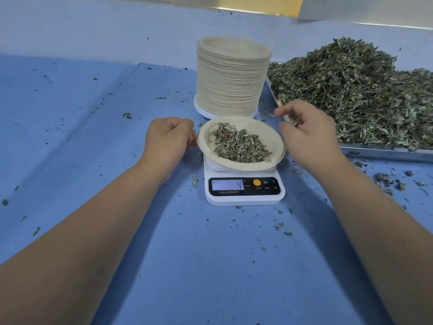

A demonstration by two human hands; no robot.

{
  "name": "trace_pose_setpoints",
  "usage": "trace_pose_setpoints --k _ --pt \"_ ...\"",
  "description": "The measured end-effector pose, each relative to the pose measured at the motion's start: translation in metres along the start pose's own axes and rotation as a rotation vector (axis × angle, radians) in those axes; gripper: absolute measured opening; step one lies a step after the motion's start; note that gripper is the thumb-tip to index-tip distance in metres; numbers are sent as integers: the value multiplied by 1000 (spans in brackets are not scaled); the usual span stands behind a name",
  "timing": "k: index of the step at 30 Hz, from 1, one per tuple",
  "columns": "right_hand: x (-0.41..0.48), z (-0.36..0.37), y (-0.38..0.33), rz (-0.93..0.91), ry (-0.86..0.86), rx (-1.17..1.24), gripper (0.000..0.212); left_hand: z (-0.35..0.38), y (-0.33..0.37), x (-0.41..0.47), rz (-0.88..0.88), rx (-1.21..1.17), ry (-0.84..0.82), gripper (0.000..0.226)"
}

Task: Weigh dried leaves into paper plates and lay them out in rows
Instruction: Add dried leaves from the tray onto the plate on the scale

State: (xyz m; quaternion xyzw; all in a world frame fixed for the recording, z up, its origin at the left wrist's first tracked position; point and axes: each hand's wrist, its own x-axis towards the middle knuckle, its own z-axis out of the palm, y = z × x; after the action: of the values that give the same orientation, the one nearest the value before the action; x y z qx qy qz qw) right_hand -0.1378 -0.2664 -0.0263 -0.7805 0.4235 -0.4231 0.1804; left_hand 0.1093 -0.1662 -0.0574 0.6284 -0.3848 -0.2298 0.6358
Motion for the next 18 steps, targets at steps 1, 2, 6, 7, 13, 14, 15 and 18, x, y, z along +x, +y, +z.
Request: trace_pose_setpoints --k 1,2,6,7,13,14,15,18 --pt "5 -6 8 4 16 -80 23 1 0 0 3 -4 6 37" --pt "12 -11 16 9 -3 -186 19 1 0 1 6 -7 14 36" --pt "33 -22 40 159 -306 -623 38 2 -4 3 32 3 7 36" --pt "34 -21 43 206 -347 -662 45 2 -5 2 38 9 3 36" --pt "29 -13 39 88 -289 -686 59 5 -5 1 61 39 14 38" --pt "28 -15 38 78 -253 -656 60 5 -5 1 63 37 13 39" --pt "27 -18 38 85 -226 -651 61 4 -5 1 64 35 13 39" --pt "30 -29 40 266 -292 -793 60 5 -5 1 61 34 13 39"
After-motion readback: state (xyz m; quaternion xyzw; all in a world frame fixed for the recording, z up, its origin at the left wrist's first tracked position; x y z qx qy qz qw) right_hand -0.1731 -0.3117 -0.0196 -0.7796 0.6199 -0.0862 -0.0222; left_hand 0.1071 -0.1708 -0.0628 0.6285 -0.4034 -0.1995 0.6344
